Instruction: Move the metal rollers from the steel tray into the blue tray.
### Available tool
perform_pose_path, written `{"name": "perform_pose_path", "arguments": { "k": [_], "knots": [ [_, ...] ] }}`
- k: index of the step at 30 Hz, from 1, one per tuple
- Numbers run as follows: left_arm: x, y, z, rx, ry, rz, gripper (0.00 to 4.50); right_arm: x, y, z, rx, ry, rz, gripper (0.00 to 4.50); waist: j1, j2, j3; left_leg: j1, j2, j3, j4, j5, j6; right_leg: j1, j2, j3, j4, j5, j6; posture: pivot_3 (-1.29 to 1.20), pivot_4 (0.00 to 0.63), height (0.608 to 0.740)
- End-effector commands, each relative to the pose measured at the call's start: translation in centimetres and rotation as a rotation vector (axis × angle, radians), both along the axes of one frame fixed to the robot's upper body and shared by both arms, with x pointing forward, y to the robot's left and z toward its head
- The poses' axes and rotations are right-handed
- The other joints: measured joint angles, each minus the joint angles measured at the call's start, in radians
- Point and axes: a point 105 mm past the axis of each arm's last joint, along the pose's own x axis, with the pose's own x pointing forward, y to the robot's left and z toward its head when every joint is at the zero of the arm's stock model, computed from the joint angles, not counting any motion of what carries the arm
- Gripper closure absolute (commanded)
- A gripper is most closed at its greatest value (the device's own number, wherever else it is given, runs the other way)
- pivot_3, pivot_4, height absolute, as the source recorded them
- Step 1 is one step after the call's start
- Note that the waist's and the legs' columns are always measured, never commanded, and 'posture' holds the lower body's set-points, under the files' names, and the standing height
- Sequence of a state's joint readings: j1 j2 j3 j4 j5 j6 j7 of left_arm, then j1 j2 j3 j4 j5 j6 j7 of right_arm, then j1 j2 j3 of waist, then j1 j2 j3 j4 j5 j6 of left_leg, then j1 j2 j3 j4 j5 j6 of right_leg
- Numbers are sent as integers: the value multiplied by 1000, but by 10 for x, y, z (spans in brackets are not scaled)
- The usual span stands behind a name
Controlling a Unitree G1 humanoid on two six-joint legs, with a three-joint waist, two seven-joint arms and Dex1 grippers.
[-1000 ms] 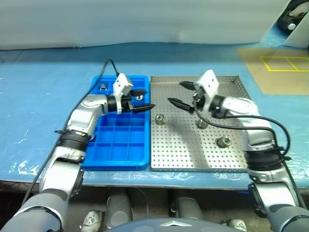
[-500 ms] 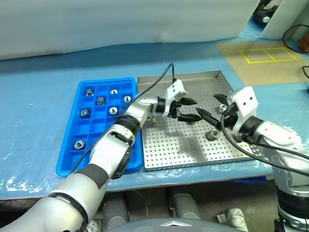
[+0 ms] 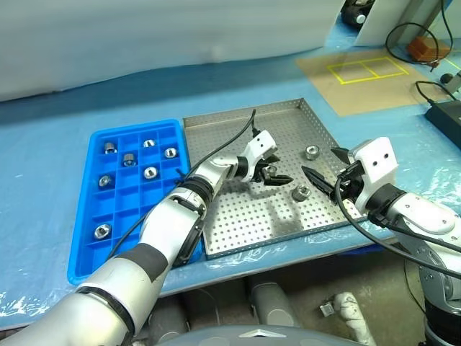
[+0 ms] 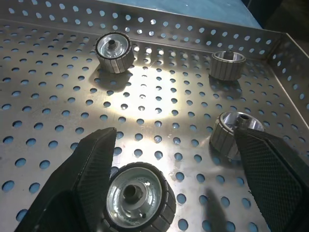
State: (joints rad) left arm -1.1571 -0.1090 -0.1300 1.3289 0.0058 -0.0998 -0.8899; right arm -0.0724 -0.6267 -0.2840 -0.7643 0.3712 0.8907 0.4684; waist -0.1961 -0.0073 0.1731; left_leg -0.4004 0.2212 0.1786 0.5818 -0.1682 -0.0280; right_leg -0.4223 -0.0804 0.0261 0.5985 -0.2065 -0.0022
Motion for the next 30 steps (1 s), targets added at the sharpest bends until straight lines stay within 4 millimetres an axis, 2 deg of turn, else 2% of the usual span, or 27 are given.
{"name": "perform_pose_path", "arguments": {
  "k": [1,9,14,20,24,30],
  "knots": [
    [5,-3,1,23,-22,49,400,-4,-2,15,-24,-66,-11,480,-12,0,0,-1,0,0,0,0,0,0,0,0,-1,0,0,-792,150,740],
    [6,6,-13,66,6,78,400,-4,-2,13,-23,-60,-12,480,-46,0,0,-5,0,-1,0,-1,7,0,0,-3,-10,2,3,-782,150,740],
    [12,15,-15,77,7,126,1974,-2,-1,13,-22,-58,-7,480,-55,0,0,-5,0,-1,0,-1,8,1,-1,-3,-10,2,3,-769,150,740],
    [14,24,-20,97,6,142,1974,1,2,13,-23,-57,7,480,-66,0,0,-4,-2,-1,0,-1,8,2,-3,-4,-10,2,3,-757,150,740],
    [14,23,-19,80,20,139,2657,3,3,13,-21,-57,15,480,-67,0,0,-4,-6,-1,0,-2,9,2,-7,-5,-10,2,3,-739,150,740],
    [15,24,-10,38,20,127,2656,6,5,13,-22,-56,29,480,-67,0,0,-5,-11,-1,0,-3,12,3,-12,-5,-11,2,4,-718,150,740]
  ]
}}
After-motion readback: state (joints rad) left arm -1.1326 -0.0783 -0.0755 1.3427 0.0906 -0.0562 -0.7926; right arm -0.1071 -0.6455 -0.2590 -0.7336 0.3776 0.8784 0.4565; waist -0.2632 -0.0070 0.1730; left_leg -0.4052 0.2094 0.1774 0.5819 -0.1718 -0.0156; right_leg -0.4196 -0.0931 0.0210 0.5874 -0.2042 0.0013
